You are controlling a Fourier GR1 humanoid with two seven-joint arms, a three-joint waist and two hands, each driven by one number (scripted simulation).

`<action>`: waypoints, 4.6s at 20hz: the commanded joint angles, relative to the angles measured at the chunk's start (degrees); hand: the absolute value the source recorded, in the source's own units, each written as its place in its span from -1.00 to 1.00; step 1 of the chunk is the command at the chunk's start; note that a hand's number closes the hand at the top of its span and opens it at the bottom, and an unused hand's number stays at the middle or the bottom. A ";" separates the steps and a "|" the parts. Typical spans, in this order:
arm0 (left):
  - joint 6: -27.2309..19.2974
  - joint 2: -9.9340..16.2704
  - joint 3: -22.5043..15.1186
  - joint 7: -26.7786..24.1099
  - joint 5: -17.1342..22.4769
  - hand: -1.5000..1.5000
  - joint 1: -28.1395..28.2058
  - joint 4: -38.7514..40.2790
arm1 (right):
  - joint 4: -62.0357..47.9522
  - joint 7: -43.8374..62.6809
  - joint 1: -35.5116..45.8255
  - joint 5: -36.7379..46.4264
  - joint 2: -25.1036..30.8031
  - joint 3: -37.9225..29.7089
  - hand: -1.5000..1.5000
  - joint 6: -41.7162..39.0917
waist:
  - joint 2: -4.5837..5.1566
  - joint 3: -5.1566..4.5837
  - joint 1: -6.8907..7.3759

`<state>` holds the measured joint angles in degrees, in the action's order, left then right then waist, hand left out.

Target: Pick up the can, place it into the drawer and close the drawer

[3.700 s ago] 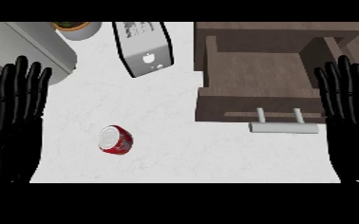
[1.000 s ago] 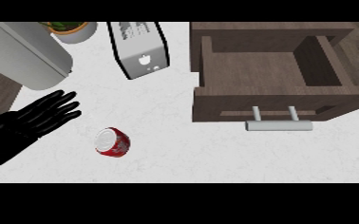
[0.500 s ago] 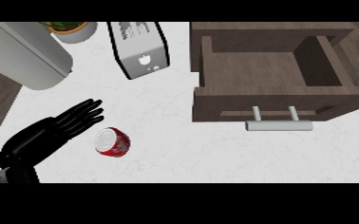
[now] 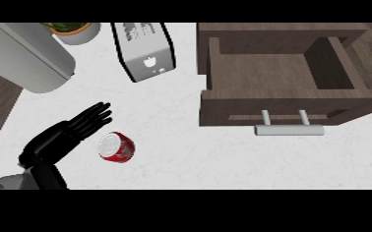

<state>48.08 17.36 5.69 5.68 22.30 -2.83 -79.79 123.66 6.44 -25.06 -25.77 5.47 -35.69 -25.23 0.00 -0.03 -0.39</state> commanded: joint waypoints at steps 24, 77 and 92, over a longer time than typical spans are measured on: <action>-2.15 0.74 -2.78 -40.77 -30.14 -1.00 -14.49 47.37 | 6.14 6.60 -0.61 -5.92 -3.20 -5.52 -1.00 -3.93 | 0.16 -0.09 -0.71; -62.83 -17.34 -5.94 -1.62 -7.92 1.00 -27.65 0.97 | 10.90 7.70 -4.62 -8.07 -5.45 -4.84 -1.00 -1.46 | -0.15 0.05 -0.32; -75.03 -17.35 -10.67 6.42 -9.36 1.00 -48.11 8.93 | 7.37 8.34 -1.17 -7.43 -5.28 -4.71 -1.00 -4.10 | 0.04 0.05 -0.82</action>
<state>-23.30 0.08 -3.68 11.89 12.59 -44.72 -75.60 131.33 14.92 -25.84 -32.53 0.76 -40.38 -27.49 -0.02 0.01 -0.84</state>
